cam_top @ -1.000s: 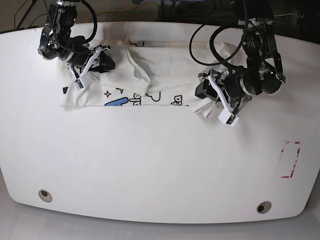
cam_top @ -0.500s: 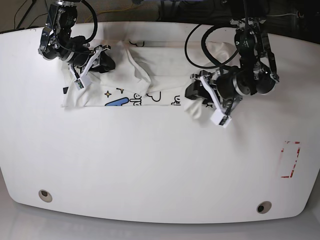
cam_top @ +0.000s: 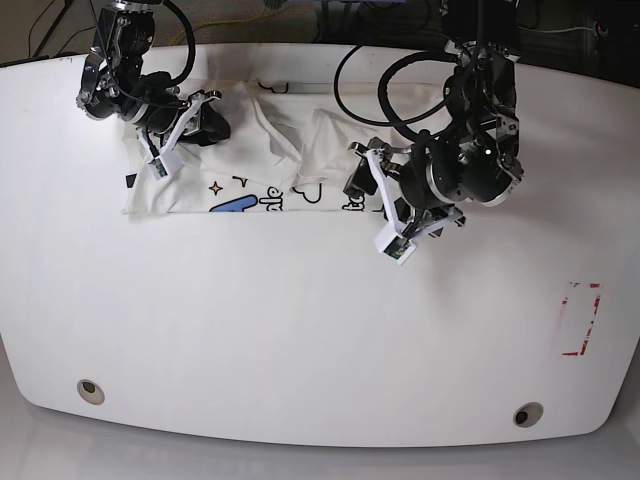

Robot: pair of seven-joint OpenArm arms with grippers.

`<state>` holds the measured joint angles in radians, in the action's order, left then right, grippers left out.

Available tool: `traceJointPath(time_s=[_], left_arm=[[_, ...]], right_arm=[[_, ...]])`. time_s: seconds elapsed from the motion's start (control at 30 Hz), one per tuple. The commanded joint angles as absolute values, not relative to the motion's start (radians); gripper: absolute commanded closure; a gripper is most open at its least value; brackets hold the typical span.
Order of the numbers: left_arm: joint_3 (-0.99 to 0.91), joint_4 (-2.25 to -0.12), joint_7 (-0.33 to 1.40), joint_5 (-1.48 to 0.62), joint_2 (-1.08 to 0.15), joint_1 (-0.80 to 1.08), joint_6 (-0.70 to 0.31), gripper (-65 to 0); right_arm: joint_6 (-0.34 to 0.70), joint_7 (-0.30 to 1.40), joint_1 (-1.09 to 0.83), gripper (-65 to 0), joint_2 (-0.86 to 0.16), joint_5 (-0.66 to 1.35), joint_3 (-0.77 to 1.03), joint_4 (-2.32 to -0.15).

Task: Layout the t-shirt on the table in an organized manner, then fold the t-shirt properly
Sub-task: 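Lower the folded end onto the shirt and open the left gripper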

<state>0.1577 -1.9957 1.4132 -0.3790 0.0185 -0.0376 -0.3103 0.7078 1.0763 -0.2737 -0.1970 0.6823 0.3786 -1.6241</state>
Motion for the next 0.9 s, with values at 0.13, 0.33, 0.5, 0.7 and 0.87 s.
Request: traceJointPath(time_s=[0.13,0.33,0.5,0.7,0.87], left_arm=[[0.205,-2.011,1.396,-0.377,0.005,-0.094,-0.309,-39.2],[0.166,-2.002,1.396,-0.272,-0.028,-0.125,-0.311,-39.2],[0.162,-1.982,1.396,-0.252,-0.068,-0.14,-0.311,-39.3],[0.145,-1.972,1.396,-0.251,-0.133,-0.133,-0.311,-39.4],[0.091,-1.946,1.377,-0.255,-0.142,-0.099,-0.311,-39.6]], right_arm=[[0.698,1.129,-0.282,-14.4,-0.205,0.63,0.38,-1.626],[0.698,1.129,-0.277,-14.4,-0.205,0.63,0.38,-1.626],[0.698,1.129,-0.277,-14.4,-0.205,0.63,0.38,-1.626],[0.698,1.129,-0.275,-14.4,-0.205,0.63,0.38,-1.626],[0.698,1.129,-0.265,-14.4,-0.194,0.63,0.38,-1.623]])
